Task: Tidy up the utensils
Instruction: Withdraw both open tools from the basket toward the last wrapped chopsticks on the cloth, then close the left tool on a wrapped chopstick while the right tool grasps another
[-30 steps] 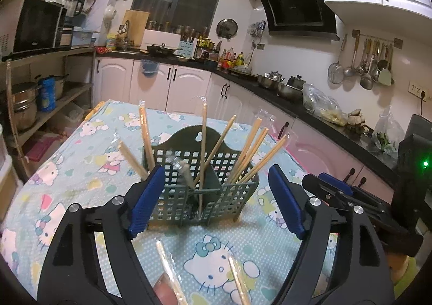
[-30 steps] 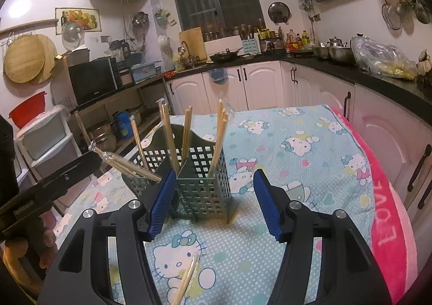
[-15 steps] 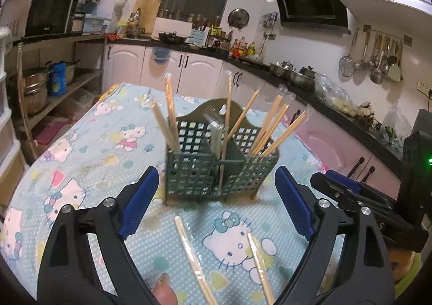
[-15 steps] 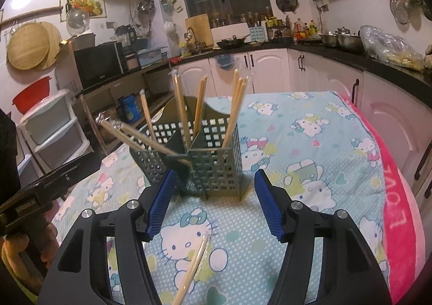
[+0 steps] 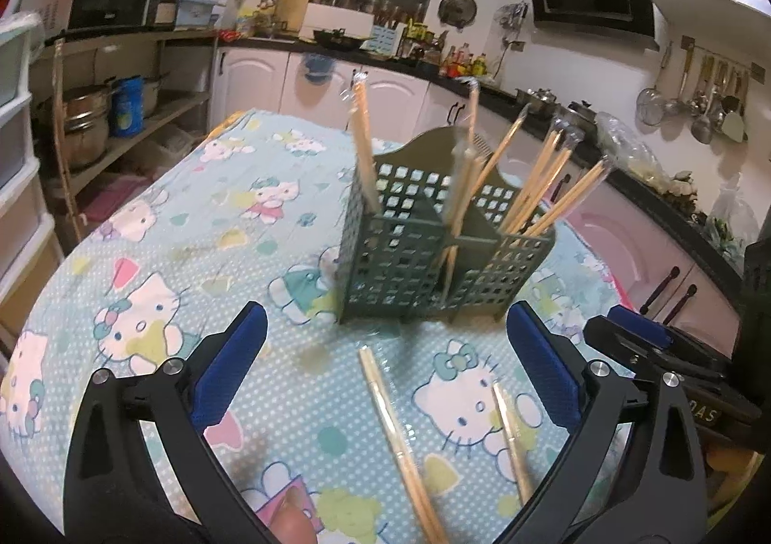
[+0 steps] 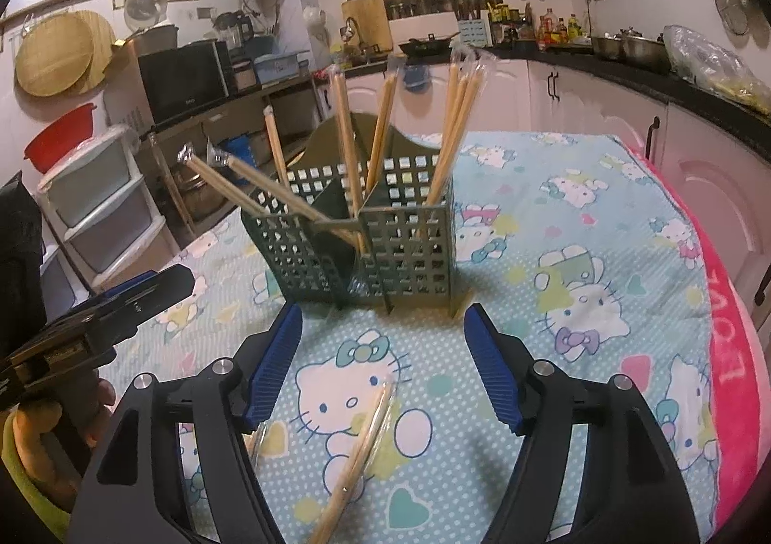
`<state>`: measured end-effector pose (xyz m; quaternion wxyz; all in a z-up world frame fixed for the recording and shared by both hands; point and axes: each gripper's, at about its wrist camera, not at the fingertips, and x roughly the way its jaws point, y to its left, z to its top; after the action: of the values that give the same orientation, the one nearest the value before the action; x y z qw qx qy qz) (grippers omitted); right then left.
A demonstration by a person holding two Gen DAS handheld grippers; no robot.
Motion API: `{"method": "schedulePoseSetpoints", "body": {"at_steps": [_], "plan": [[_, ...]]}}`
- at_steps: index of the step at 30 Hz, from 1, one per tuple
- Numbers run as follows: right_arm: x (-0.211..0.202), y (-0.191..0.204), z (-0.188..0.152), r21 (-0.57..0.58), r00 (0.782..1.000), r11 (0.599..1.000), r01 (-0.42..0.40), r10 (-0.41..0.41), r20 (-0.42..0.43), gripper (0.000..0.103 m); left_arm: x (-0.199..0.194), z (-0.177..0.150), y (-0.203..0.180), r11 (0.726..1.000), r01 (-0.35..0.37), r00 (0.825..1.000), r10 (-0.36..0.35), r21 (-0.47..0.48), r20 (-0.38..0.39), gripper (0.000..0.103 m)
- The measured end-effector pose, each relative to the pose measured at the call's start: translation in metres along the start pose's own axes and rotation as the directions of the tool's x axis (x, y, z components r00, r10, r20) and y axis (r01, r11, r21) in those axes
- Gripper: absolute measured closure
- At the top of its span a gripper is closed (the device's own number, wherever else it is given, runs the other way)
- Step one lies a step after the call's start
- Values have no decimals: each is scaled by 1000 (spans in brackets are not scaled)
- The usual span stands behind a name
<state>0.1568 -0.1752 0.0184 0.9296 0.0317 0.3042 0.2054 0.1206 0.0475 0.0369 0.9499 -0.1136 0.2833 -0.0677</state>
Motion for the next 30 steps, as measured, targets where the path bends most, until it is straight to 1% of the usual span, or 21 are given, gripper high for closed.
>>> {"method": "schedulePoseSetpoints", "body": {"at_steps": [8, 13, 17, 20, 21, 23, 24, 26, 28, 29, 30], "plan": [[12, 4, -8, -12, 999, 1000, -5, 5, -46, 34, 11, -11, 15, 999, -35, 998, 34, -22, -52, 12], [20, 7, -13, -23, 997, 1000, -10, 8, -75, 34, 18, -18, 20, 999, -44, 996, 42, -24, -83, 12], [28, 7, -17, -28, 994, 1000, -9, 6, -106, 34, 27, -23, 21, 999, -27, 993, 24, -20, -118, 12], [36, 7, -21, -33, 990, 999, -9, 5, -141, 34, 35, -27, 23, 999, 6, 988, -11, -35, -151, 12], [38, 7, -22, -34, 989, 999, -10, 5, -148, 35, 38, -28, 24, 999, 16, 986, -23, -44, -163, 13], [44, 6, -25, -30, 985, 999, -11, 5, -173, 40, 43, -31, 23, 999, 22, 984, -30, -45, -177, 18], [47, 6, -26, -29, 983, 1000, -9, 4, -186, 41, 46, -32, 23, 999, 22, 982, -30, -41, -185, 20], [53, 5, -28, -30, 977, 1000, -1, -5, -213, 49, 53, -33, 22, 998, 30, 977, -39, -48, -208, 27], [60, 4, -29, -32, 970, 999, 2, -10, -242, 52, 59, -34, 22, 997, 52, 970, -65, -64, -235, 38], [64, 4, -30, -31, 966, 1000, 5, -12, -258, 55, 61, -33, 22, 996, 58, 967, -73, -70, -244, 40], [68, 3, -30, -27, 961, 1000, 7, -15, -275, 56, 65, -33, 23, 995, 66, 963, -84, -79, -256, 45]]}}
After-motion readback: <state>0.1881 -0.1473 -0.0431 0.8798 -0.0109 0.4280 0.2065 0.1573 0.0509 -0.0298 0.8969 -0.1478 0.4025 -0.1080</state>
